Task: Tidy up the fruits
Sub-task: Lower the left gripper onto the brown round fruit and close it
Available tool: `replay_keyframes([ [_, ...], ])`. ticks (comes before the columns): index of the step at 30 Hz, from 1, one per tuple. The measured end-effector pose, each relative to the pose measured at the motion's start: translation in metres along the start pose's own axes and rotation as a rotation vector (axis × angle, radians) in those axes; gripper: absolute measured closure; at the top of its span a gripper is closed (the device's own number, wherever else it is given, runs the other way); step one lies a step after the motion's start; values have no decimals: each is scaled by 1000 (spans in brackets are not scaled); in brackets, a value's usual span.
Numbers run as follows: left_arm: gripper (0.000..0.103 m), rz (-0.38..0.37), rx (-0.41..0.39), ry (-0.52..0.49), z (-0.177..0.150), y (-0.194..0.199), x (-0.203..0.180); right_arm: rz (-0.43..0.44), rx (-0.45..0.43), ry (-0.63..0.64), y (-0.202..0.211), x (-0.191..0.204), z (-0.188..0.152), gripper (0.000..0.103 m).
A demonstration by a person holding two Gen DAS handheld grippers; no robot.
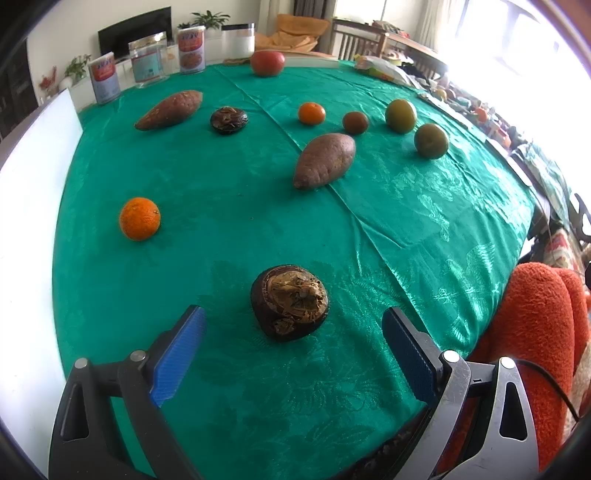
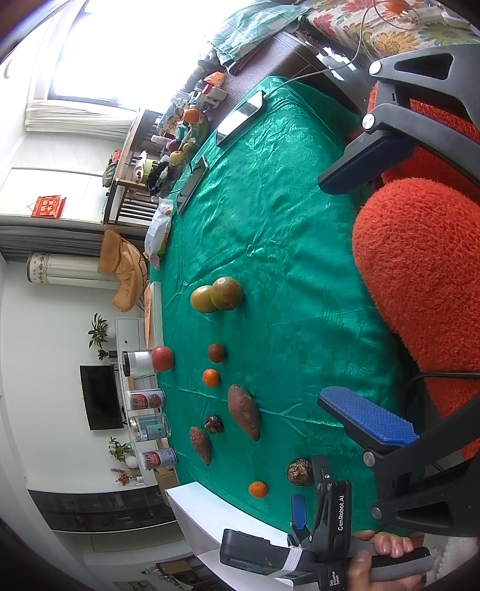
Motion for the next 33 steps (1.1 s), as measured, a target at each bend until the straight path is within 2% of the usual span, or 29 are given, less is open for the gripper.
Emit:
replay_keyframes([
  [33,6,-18,-25,-30,7,7,-5,1,4,2,-1,1,-3,0],
])
Point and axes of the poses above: each gripper's, at about its wrist camera, not at the fingertips, and y roughly against the way its jaws point, x to its left, z to its top, the point moved 8 cm from there along -y, roughly the way its jaws point, and after that the axes turned 10 degrees about -y, right-handed, at the moved point
